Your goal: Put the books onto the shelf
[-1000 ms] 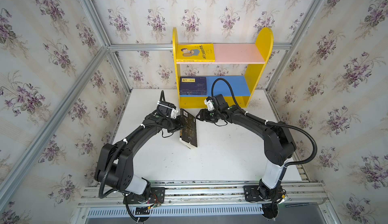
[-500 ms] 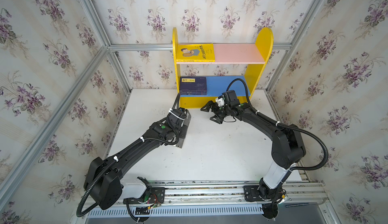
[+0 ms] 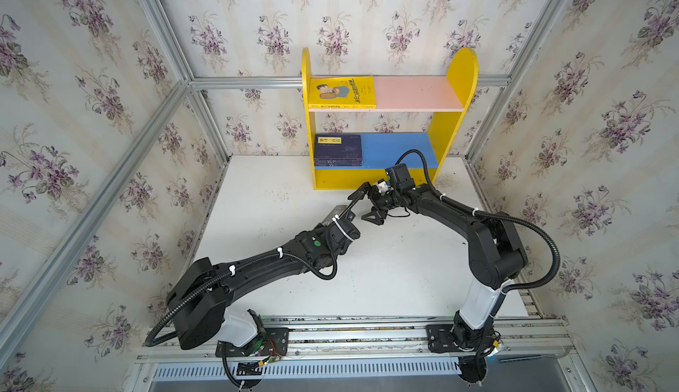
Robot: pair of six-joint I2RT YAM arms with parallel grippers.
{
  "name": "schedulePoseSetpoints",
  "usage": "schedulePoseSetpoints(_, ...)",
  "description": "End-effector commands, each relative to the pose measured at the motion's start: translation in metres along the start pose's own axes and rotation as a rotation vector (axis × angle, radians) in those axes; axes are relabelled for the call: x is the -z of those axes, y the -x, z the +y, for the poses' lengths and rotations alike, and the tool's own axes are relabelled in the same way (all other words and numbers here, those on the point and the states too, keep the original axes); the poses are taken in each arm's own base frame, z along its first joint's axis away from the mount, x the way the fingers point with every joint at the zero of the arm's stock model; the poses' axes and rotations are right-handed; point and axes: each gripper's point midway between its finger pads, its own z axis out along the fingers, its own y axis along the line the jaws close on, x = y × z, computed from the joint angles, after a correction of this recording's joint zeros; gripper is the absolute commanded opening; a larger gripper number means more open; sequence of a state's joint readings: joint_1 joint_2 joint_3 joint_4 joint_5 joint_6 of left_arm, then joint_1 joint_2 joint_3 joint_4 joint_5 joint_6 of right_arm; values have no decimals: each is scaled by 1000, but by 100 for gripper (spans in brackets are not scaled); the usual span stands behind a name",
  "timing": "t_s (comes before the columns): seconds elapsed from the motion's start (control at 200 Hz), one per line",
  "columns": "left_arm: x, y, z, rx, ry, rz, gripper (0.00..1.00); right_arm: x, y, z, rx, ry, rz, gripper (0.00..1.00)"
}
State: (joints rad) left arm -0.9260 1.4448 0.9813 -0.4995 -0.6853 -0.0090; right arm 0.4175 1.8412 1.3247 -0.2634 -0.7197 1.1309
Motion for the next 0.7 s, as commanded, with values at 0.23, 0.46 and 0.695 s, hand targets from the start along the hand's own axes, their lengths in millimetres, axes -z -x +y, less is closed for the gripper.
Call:
schedulePoseSetpoints(0.23,2,18,3,-101,116,-78,7,-10,-1,22,-22,70,88,85)
schedulePoseSetpoints(0.46,0,28,-1,-132,142,-100,8,-19,-11,14,-55,50,134,72)
schedulePoseSetpoints(0.695,-3,37,-4,-138,158,-118,9,-27,-11,12,-97,76,135,48)
